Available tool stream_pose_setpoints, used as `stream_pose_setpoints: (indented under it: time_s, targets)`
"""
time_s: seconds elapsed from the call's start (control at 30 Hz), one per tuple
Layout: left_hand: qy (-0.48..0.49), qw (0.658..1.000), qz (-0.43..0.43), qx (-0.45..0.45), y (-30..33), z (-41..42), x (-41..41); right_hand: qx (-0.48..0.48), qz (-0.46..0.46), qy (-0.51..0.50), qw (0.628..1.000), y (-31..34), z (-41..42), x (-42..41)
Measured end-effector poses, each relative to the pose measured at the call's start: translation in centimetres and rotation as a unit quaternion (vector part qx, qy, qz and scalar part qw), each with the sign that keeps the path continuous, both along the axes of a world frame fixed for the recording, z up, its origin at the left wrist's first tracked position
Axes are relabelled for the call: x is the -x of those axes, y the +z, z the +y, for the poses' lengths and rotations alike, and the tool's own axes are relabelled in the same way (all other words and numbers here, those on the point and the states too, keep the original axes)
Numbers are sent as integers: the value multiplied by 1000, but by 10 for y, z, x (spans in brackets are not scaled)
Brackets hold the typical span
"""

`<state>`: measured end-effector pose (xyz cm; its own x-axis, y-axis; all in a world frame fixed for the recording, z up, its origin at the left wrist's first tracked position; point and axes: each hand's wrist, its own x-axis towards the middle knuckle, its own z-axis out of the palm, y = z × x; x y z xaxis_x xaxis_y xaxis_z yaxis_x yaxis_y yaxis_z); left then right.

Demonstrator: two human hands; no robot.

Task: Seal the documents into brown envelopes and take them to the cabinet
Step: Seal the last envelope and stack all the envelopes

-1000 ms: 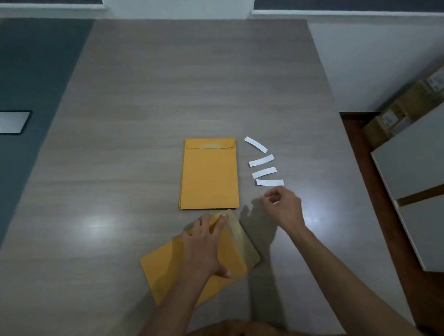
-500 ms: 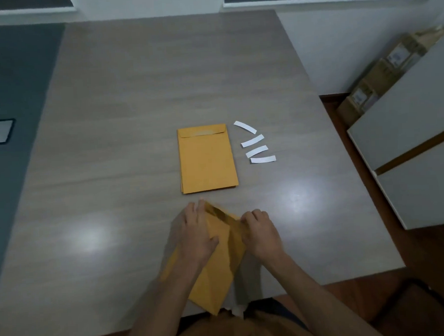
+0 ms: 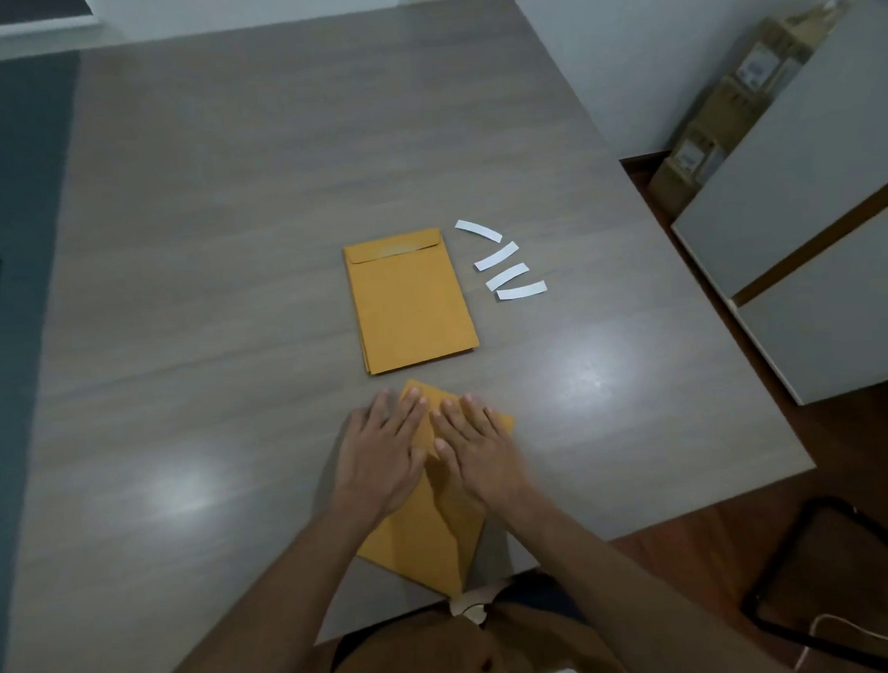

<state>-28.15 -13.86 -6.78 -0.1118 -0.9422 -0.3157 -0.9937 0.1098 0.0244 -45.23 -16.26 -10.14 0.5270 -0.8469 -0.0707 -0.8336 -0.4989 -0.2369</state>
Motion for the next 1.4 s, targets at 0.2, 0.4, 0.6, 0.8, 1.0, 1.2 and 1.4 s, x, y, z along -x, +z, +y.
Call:
stream_pose_setpoints:
  time_s: [0.2, 0.4, 0.6, 0.8, 1.0, 1.2, 1.4]
  targets:
    - [6, 1000, -16, -7, -4, 4, -5, 15, -15, 3, 1000, -9, 5, 15]
    - [27, 1000, 15, -4, -12, 4, -6, 67, -34, 5, 997, -18, 11, 71]
    - [95, 995, 13, -23, -4, 2, 22, 70, -41, -9, 997, -15, 9, 65]
    - [-52, 994, 86, 41, -12, 4, 57, 74, -54, -11, 996, -17, 9, 65]
    - [14, 998, 63, 25, -20, 4, 30, 102, -46, 9, 994, -21, 7, 68]
    - [94, 995, 32, 14, -19, 1, 8, 121, -39, 20, 992, -22, 6, 70]
    - [141, 988, 60, -19, -14, -6, 22, 71, -37, -15, 997, 9, -10, 55]
